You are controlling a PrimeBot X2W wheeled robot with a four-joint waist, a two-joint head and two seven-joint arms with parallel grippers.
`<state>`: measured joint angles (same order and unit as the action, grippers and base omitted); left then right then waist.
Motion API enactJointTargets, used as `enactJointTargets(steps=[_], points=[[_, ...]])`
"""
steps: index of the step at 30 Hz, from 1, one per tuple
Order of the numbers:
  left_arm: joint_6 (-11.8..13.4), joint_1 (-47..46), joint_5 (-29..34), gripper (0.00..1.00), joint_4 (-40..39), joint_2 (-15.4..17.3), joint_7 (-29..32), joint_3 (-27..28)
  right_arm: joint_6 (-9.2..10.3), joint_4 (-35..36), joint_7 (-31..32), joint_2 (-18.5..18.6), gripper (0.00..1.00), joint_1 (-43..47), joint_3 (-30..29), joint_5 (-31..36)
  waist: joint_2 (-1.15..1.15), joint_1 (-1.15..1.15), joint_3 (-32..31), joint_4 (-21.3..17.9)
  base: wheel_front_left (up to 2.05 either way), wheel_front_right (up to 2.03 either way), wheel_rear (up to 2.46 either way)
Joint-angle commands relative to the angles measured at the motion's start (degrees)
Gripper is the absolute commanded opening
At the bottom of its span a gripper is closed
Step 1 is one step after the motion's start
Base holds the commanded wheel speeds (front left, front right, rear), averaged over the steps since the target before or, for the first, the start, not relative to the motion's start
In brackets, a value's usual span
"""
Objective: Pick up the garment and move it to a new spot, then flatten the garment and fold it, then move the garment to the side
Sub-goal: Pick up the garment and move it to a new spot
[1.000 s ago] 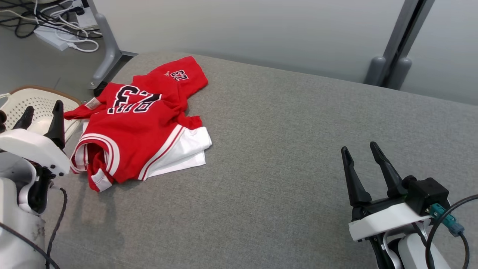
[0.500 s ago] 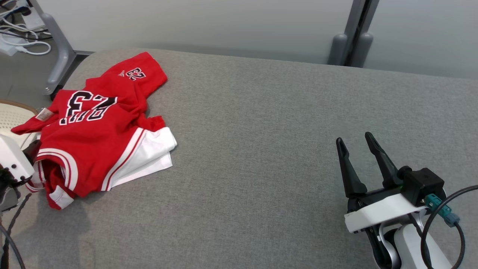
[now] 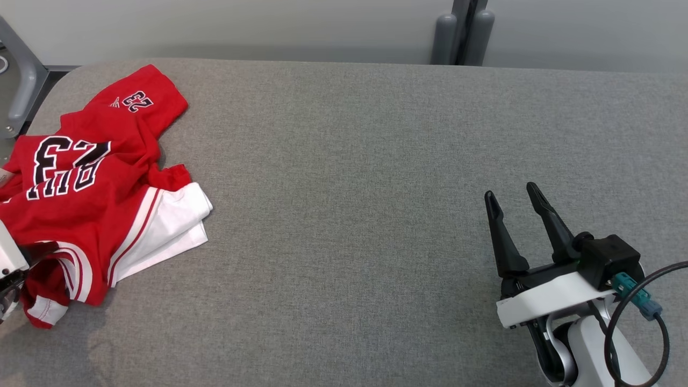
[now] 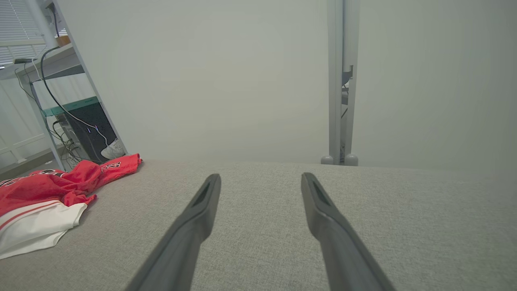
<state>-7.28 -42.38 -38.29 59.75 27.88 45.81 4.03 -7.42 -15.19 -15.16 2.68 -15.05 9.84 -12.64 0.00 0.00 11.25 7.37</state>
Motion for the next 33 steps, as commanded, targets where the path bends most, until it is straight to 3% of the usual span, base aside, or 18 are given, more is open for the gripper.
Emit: enactJointTargets(steps=[1,2,17,33], points=[[-0.3,1.4,-0.5,0.36,-0.5,0.3,-0.2,-0.4,-0.13,0.2,-0.1,0.4,1.0,-0.8,-0.2,0.2,0.0,0.0,0.0,0.0,0.0,0.0,0.0],[-0.3,1.4,-0.7,0.0,-0.7,0.4,-0.4,-0.8,-0.13,0.1,-0.1,0.4,1.0,-0.8,-0.2,0.2,0.0,0.0,-0.1,0.0,0.0,0.0,0.0],[-0.3,3.3,-3.4,0.0,-4.1,0.8,-3.1,-5.1,-0.13,-0.7,-0.1,0.4,1.0,1.1,0.3,-0.6,0.0,0.0,-3.5,0.8,0.0,0.0,0.0],[-0.3,2.2,-8.3,0.0,-18.6,1.2,-6.5,-13.5,-0.13,-0.9,-0.1,0.4,1.0,2.9,0.1,-2.6,0.0,0.0,-7.9,1.6,0.0,0.0,0.0]])
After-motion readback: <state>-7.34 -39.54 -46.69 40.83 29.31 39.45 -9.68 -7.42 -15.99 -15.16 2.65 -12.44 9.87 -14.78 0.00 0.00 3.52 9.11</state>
